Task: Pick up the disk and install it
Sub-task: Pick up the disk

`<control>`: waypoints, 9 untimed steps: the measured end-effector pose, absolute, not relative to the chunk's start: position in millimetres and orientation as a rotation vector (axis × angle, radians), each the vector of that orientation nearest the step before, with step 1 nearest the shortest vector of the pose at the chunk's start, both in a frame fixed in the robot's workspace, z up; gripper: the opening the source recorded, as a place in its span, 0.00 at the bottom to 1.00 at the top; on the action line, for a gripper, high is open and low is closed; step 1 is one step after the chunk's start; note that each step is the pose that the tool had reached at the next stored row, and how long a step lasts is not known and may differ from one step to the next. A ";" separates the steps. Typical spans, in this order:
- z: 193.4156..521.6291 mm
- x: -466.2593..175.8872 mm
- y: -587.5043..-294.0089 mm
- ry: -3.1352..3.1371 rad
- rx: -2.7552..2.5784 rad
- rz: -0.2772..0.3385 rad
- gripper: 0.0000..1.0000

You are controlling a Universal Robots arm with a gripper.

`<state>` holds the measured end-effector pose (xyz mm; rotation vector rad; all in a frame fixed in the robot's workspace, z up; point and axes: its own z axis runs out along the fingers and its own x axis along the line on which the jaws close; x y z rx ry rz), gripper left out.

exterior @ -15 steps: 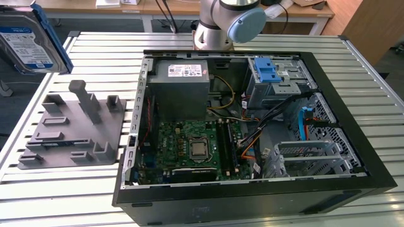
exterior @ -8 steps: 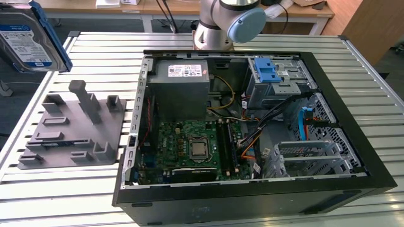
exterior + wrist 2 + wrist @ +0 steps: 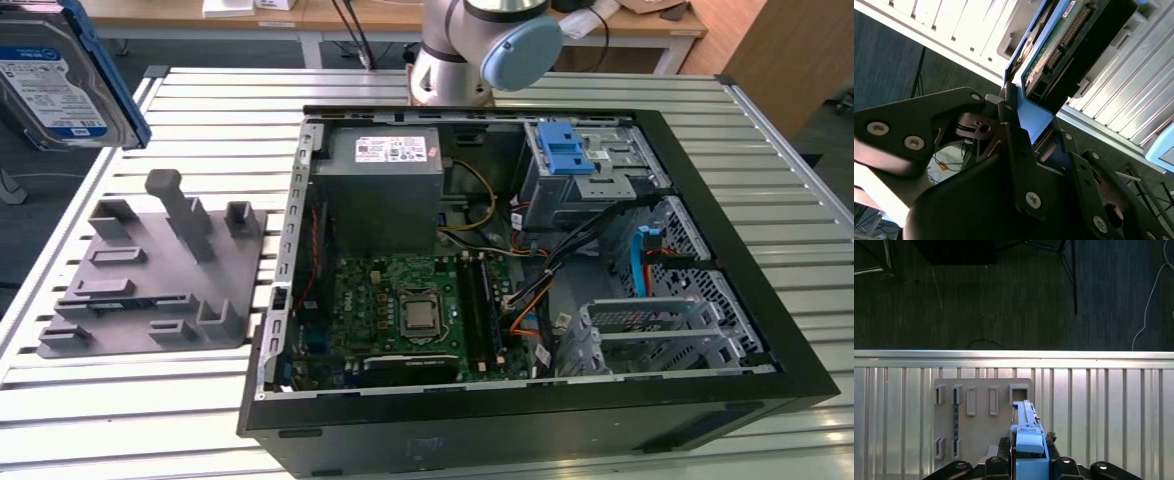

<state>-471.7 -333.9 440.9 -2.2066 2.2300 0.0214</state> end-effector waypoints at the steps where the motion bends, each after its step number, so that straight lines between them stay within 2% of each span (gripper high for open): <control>1: 441.3 -471.7 -333.9 2.230 -2.207 0.021 0.36; 9: 442.8 -471.7 -333.9 2.230 -2.207 0.021 0.36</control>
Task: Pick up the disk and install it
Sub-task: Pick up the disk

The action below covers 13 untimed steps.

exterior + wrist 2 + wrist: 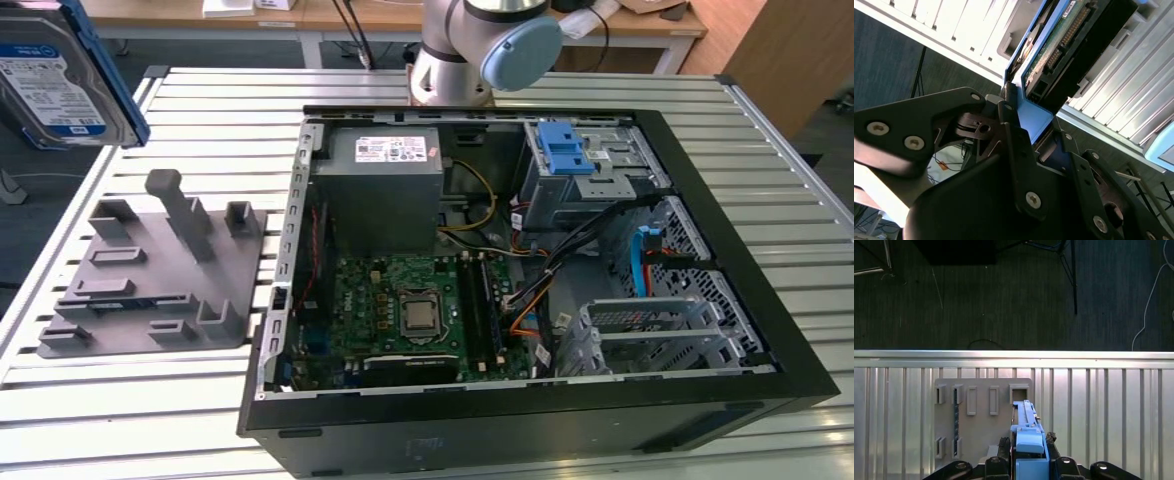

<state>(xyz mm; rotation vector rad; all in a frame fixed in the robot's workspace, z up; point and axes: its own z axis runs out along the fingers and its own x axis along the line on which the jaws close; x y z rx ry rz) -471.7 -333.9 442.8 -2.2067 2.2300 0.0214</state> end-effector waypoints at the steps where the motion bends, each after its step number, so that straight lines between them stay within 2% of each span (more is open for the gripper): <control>1: 443.2 -471.8 -333.9 2.230 -2.207 0.022 0.36; 13: 448.2 -471.7 -333.9 2.230 -2.207 0.021 0.36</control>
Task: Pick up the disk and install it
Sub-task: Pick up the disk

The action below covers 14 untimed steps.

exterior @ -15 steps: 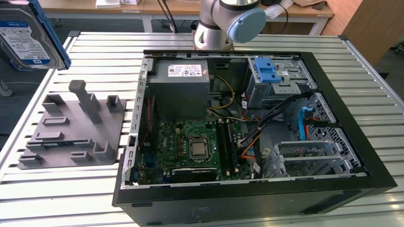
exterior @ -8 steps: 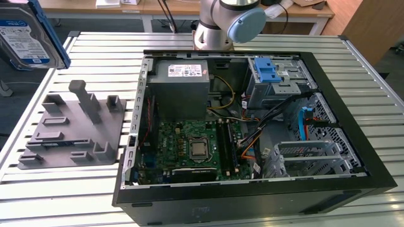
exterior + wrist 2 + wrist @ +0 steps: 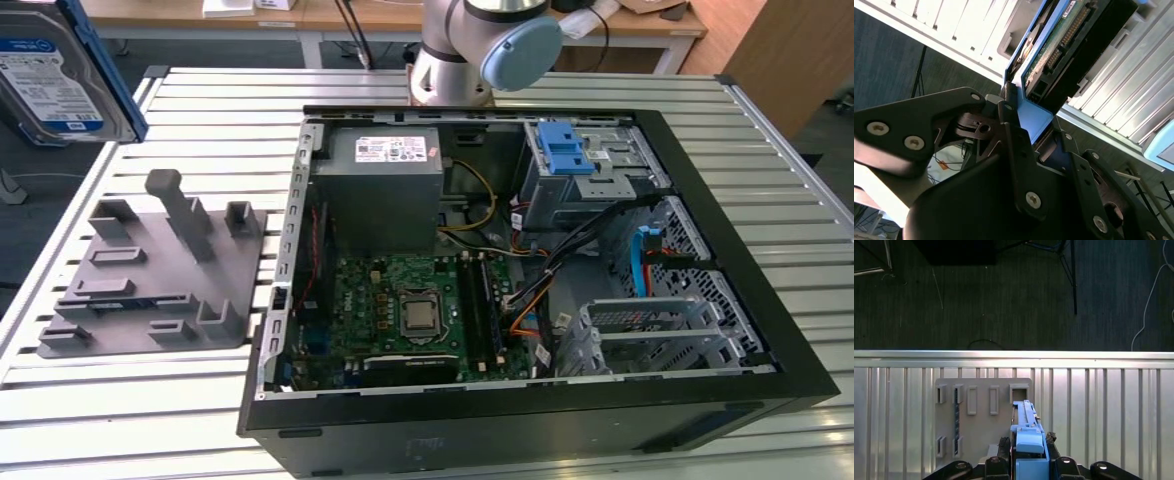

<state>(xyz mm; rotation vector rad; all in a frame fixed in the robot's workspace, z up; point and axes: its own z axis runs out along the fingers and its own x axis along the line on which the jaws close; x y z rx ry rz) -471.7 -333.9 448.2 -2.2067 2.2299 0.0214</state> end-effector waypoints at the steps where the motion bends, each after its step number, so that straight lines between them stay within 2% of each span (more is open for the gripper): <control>1: 449.0 -471.7 -333.9 2.230 -2.207 0.021 0.36; 14: 454.8 -471.7 -333.9 2.230 -2.207 0.021 0.36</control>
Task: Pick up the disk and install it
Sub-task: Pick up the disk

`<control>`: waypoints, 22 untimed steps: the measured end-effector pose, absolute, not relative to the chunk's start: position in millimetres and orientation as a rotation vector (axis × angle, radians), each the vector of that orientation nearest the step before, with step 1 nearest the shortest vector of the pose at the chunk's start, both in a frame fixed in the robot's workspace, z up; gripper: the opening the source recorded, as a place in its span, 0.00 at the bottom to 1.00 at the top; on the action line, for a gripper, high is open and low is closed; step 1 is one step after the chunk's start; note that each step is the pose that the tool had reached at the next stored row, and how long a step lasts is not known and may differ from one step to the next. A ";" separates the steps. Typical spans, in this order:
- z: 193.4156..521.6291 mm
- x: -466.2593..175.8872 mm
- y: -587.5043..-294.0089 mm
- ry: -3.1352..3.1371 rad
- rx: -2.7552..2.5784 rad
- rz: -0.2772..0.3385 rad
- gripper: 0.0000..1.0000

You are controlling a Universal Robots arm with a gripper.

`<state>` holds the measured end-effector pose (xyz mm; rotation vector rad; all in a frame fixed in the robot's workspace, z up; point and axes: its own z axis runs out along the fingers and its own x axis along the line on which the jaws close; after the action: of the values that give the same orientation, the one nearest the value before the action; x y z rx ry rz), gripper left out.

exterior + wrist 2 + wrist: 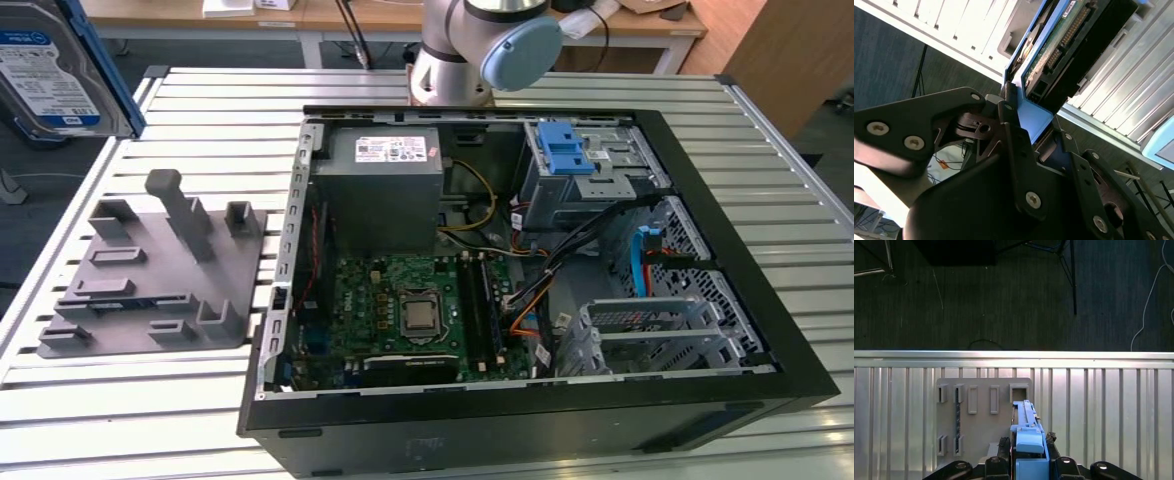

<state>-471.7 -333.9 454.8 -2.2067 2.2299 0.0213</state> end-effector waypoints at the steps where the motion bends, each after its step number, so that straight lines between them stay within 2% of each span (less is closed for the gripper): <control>1: 455.2 -471.7 -333.9 2.230 -2.207 0.021 0.36; 22: 468.2 -471.7 -333.9 2.230 -2.207 0.021 0.36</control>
<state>-471.7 -333.9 468.2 -2.2066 2.2299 0.0214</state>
